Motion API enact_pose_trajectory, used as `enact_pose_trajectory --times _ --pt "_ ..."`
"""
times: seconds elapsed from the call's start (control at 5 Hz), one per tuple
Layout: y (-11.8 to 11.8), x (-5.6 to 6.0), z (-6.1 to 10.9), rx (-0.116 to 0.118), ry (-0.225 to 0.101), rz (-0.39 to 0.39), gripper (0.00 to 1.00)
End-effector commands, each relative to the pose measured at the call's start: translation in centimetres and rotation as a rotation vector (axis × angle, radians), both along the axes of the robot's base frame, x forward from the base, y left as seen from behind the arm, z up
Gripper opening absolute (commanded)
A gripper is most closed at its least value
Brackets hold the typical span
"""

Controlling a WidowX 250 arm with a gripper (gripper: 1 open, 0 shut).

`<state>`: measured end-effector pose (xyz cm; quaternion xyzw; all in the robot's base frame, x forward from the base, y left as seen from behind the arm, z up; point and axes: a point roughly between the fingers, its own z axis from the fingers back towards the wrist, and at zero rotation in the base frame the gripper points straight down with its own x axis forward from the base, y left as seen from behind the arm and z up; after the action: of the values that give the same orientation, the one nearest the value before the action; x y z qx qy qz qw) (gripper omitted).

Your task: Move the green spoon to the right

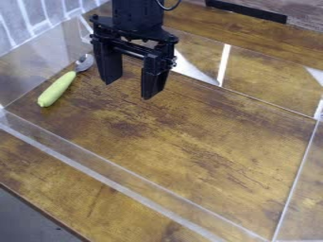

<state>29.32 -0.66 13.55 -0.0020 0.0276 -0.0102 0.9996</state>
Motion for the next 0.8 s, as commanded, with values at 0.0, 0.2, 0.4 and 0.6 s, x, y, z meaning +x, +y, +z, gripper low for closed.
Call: enact_pose_trajectory --times 0.0,0.2,0.4,0.6 --pt "0.2 -0.2 -1.1 -0.001 0.030 0.003 1.00" --pt "1.7 -0.3 -1.5 0.002 0.031 0.025 1.00" --pt "3.6 -0.3 -1.5 0.007 0.019 0.054 1.00" --pt "5.3 -0.2 -1.7 0.010 0.009 0.077 1.00"
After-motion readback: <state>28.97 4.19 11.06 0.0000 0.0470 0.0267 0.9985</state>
